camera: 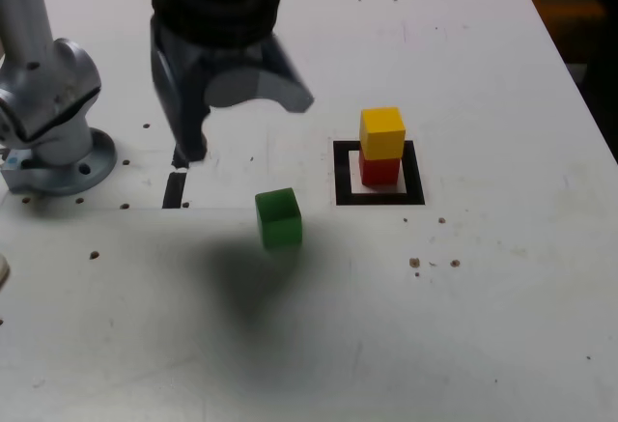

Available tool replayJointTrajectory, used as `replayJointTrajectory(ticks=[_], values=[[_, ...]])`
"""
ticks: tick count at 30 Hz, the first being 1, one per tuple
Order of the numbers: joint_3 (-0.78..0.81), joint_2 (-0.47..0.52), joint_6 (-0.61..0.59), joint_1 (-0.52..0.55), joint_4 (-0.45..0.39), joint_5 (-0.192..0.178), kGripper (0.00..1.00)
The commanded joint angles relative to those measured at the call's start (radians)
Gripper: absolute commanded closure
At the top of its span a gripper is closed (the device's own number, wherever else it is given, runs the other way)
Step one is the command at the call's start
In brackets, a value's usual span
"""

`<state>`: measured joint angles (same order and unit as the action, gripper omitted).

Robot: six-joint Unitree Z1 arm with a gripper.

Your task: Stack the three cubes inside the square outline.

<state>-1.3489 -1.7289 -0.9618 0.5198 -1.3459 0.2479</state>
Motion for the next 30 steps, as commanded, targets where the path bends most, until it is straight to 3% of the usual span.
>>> replayJointTrajectory(ticks=[1,12,20,30], values=[[0.051,0.002,-0.006,0.006,0.085,0.025,0.0],[0.187,-0.021,0.033,0.011,0.342,0.032,0.0],[0.264,-0.041,0.037,0.011,0.456,0.038,0.01],[0.283,-0.146,0.105,-0.012,0.555,0.053,0.08]])
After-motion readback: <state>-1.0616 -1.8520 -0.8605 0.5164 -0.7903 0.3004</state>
